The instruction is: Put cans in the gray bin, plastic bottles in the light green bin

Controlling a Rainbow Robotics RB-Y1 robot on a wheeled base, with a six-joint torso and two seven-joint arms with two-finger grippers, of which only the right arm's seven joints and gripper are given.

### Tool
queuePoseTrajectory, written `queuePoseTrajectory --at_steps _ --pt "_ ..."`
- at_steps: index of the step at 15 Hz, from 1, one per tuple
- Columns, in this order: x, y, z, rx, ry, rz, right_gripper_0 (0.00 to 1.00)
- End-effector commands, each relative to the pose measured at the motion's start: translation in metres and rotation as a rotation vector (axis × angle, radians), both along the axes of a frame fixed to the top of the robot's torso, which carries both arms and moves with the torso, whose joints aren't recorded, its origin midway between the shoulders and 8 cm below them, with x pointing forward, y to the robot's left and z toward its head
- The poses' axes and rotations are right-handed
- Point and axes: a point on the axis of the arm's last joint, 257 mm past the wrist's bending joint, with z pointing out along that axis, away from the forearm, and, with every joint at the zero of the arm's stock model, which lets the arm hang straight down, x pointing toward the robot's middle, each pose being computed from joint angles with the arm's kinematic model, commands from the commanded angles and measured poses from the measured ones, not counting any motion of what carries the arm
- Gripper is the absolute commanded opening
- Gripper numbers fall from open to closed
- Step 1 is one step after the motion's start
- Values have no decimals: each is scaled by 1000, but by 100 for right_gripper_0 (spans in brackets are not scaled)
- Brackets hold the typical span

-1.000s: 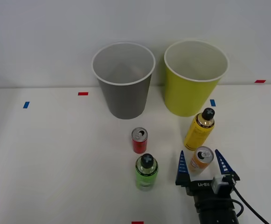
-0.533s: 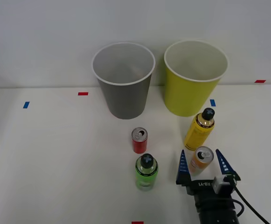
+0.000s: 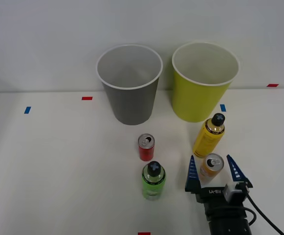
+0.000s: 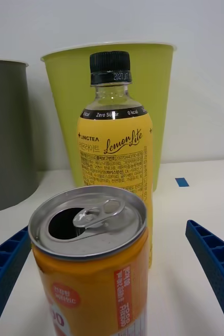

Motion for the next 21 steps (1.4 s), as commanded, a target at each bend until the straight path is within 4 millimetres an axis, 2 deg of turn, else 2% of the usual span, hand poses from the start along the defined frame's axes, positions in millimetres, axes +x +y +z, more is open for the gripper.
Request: queuePoseTrajectory --at_steps 1,8,12,16,17,20,21 --pt "-2 0 -2 2 5 -1 100" --pt "-2 3 -2 7 8 -17 100" --pt "-2 6 -1 -39 3 -6 68" --pt "-2 7 -1 -58 2 -1 49" --pt "-2 9 -1 -59 2 2 41" --pt "-2 11 -1 -54 2 4 30" --pt "-2 11 -1 -52 2 5 23"
